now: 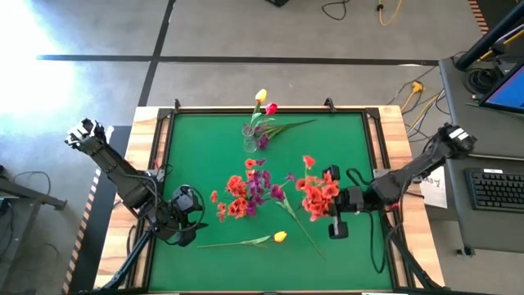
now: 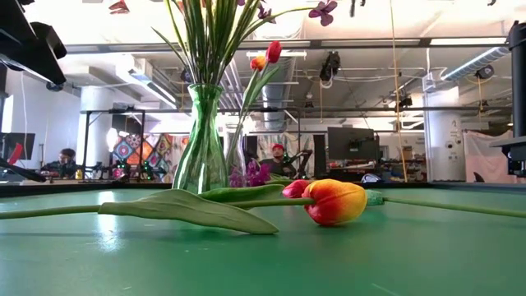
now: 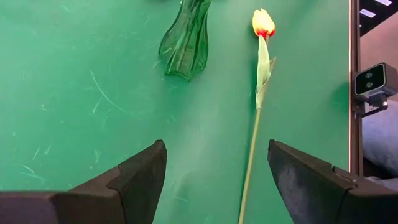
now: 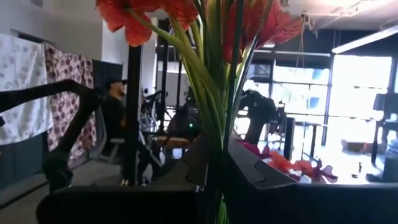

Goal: Sort flowers into vase by color
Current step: Put the orange flowers into the green vase

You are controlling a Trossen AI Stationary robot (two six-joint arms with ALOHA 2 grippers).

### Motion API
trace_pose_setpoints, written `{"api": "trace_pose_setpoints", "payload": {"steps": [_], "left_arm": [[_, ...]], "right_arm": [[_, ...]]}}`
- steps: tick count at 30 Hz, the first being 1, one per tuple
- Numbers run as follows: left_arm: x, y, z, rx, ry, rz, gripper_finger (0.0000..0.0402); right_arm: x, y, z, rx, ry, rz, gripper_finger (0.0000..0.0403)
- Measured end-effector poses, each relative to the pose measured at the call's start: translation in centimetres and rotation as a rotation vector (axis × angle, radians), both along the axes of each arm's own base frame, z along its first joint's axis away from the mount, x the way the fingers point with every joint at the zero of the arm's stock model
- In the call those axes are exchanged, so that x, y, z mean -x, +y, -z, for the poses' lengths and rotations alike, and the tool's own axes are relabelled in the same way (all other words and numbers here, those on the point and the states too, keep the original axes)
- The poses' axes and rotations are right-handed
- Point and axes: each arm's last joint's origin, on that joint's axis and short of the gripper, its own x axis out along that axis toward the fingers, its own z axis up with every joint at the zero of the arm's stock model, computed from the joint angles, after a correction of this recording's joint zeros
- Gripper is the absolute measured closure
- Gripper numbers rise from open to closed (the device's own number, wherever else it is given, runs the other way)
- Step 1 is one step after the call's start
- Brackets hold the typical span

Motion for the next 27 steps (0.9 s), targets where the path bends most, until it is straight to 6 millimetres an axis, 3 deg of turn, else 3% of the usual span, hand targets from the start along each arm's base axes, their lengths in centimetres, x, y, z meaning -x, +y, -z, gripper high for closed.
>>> {"api": "trace_pose_setpoints", "payload": {"steps": [21, 27], "left_arm": [[0.0, 0.1, 0.0, -0.014, -0.014, -0.013, 0.0134], [0.0, 0.1, 0.0, -0.015, -0.014, -0.013, 0.0134]], "right_arm": [[-4.0, 2.6, 4.9, 0.091, -0.168, -0.009, 0.0385], [-5.8, 3.6, 5.5, 0.139, -0.171, 0.025, 0.0385]]}}
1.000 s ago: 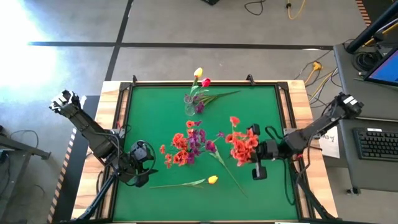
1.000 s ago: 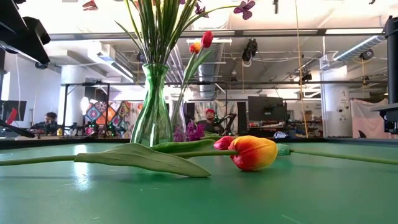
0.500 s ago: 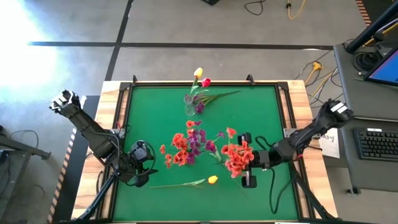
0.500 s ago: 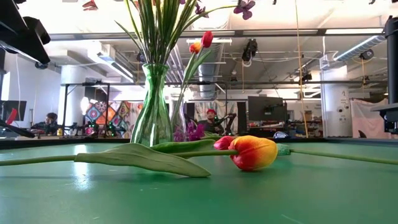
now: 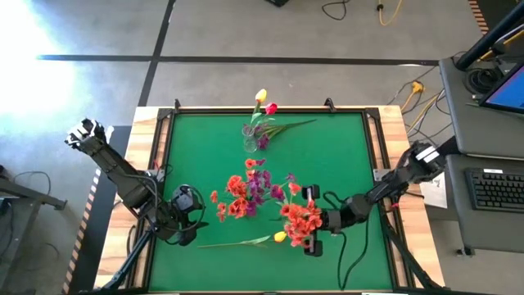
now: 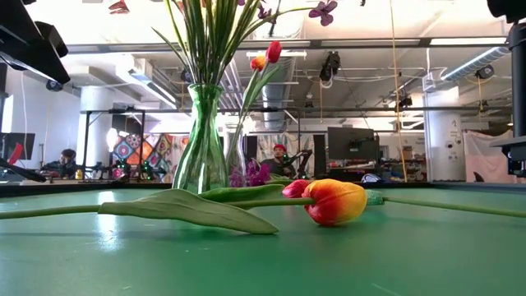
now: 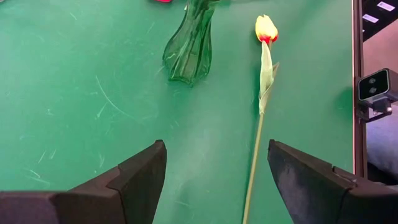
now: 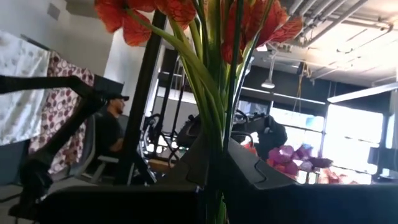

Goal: Sort flowers into vase by color
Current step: Put the orange flowers into the green vase

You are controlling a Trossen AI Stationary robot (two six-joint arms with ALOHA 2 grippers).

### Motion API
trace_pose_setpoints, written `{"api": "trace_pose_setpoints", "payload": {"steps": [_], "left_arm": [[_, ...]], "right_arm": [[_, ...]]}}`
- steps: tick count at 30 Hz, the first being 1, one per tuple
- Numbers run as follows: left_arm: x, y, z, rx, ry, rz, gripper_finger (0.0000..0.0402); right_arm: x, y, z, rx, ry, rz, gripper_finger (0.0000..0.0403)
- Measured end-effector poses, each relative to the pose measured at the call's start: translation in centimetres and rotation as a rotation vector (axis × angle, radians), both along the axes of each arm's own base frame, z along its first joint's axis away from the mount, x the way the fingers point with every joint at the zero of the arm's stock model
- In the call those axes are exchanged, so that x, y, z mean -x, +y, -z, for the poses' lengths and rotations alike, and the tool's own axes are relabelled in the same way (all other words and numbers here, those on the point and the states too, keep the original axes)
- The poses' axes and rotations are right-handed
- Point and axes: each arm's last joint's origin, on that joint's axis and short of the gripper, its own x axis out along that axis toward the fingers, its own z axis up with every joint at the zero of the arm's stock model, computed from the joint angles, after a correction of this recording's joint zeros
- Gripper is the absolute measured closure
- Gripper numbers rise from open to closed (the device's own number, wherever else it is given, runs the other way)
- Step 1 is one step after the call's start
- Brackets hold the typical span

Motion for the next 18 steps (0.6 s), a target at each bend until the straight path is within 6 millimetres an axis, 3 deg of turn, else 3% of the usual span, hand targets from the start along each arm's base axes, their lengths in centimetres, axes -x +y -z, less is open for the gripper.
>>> {"api": "trace_pose_setpoints", "payload": {"steps": [7, 18], "left_arm": [[0.0, 0.0, 0.0, 0.000, 0.000, 0.000, 0.0134], [0.0, 0.0, 0.0, 0.002, -0.003, 0.000, 0.0134]], "right_arm": [[-1.8, 0.8, 0.2, 0.052, -0.025, 0.040, 0.0385], [-3.5, -0.7, 0.4, 0.041, -0.028, 0.099, 0.0385]]}}
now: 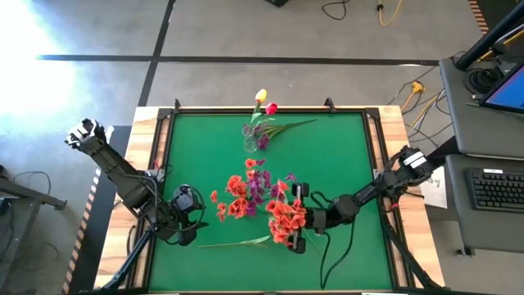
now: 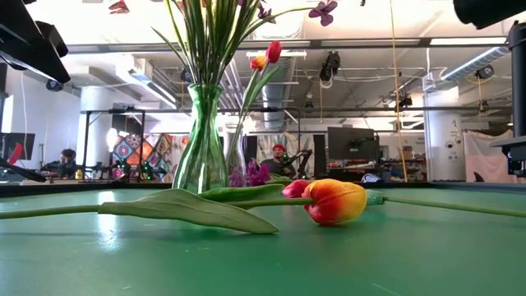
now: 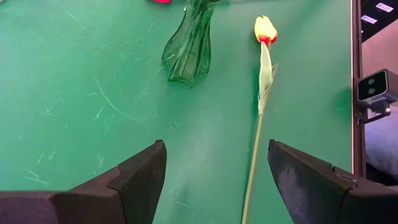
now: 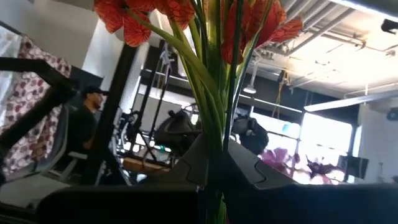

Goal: Sort flowers into vase by color
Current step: Put the orange flowers into the green vase

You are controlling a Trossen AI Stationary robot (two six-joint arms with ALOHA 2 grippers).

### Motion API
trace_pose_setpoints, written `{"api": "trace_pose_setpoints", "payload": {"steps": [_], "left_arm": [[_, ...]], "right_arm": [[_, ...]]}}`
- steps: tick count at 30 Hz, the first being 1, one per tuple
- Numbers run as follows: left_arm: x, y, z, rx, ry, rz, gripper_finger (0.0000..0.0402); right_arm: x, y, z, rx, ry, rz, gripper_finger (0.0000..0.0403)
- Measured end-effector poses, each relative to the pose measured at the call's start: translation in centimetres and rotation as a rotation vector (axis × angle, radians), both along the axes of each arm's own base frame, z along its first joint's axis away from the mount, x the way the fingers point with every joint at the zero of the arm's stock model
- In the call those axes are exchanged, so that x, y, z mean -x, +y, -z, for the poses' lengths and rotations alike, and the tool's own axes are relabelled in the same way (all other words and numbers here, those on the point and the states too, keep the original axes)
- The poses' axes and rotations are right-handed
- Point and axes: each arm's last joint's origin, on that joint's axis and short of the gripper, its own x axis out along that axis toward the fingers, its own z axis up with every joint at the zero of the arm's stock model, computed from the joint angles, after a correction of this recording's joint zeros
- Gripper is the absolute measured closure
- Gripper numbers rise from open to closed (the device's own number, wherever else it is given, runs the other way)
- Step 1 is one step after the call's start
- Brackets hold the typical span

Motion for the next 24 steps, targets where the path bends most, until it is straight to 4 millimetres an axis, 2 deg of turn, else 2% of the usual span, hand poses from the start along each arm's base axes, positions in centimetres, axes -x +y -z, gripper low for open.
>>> {"api": "trace_pose_setpoints", "payload": {"steps": [12, 24], "left_arm": [[0.0, 0.0, 0.0, -0.001, -0.001, -0.001, 0.0134], [0.0, 0.0, 0.0, -0.002, -0.002, -0.002, 0.0134]], "right_arm": [[-1.2, -2.1, 0.7, -0.048, 0.016, 0.035, 0.0385], [-1.5, -2.4, 0.8, -0.053, 0.008, 0.037, 0.0385]]}}
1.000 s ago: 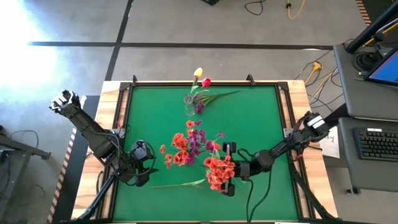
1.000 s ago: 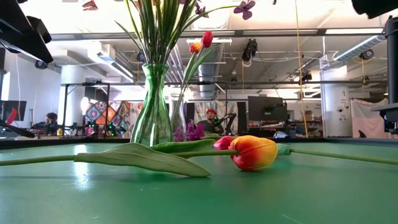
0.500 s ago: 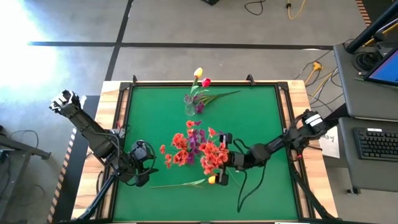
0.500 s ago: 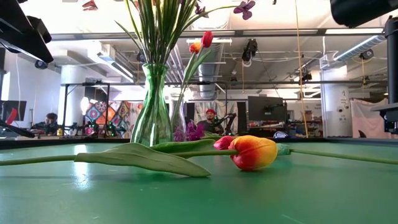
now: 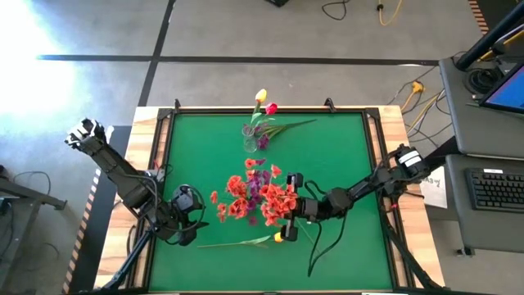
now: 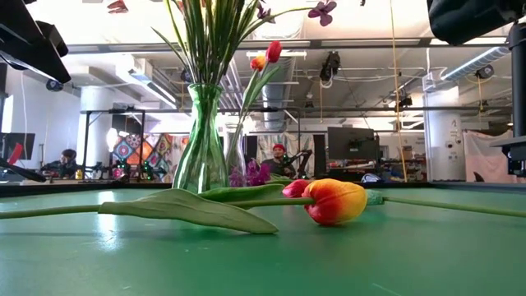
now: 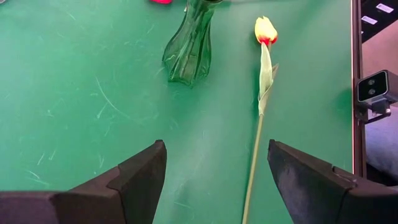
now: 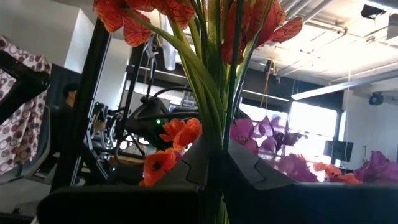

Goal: Sort flowers into vase by color
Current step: Put the orange flowers into the green vase

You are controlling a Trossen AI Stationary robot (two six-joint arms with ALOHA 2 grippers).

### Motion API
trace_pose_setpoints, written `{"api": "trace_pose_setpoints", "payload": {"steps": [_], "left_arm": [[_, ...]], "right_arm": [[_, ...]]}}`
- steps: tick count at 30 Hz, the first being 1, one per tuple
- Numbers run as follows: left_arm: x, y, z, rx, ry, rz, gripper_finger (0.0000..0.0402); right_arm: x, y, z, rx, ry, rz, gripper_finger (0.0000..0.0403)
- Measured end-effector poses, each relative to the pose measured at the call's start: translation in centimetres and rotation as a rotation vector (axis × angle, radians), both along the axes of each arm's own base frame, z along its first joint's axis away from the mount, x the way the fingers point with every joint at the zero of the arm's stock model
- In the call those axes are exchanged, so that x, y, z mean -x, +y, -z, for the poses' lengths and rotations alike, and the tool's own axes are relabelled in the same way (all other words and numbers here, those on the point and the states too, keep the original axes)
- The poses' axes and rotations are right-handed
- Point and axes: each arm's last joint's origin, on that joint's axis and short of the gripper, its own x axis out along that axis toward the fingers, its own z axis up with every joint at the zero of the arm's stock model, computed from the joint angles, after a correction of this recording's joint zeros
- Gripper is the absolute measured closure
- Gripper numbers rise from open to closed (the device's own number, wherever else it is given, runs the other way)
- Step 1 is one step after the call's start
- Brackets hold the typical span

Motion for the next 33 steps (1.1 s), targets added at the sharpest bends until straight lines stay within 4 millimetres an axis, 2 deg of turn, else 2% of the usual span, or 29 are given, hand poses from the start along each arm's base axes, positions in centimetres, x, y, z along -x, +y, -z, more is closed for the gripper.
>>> {"api": "trace_pose_setpoints", "payload": {"steps": [6, 14, 33], "left_arm": [[0.0, 0.0, 0.0, -0.005, -0.005, -0.004, 0.0134], [0.0, 0.0, 0.0, -0.004, -0.005, -0.004, 0.0134], [0.0, 0.0, 0.0, -0.002, -0.007, -0.004, 0.0134]], "right_arm": [[-0.7, 0.1, -0.3, -0.017, -0.016, -0.002, 0.0385], [-2.0, 0.6, 0.4, 0.007, -0.004, 0.018, 0.0385], [-2.5, 0.4, 0.9, 0.041, 0.064, 0.046, 0.0385]]}}
